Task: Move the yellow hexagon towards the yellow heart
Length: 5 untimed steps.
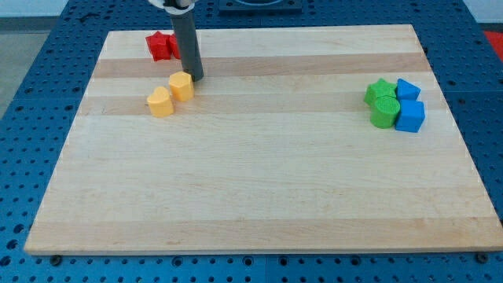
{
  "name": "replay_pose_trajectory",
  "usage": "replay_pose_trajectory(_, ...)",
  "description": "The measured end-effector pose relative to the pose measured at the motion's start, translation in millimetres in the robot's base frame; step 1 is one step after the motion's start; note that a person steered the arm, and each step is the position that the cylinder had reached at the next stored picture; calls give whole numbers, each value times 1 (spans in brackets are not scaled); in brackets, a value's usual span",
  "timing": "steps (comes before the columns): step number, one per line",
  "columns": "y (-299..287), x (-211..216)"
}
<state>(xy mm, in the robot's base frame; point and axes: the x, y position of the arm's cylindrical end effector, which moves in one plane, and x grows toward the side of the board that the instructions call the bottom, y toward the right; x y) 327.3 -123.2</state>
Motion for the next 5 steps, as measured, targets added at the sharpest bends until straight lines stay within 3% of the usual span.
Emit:
replay_pose_trajectory(3,-20,18)
replay_pose_trajectory(5,7,26)
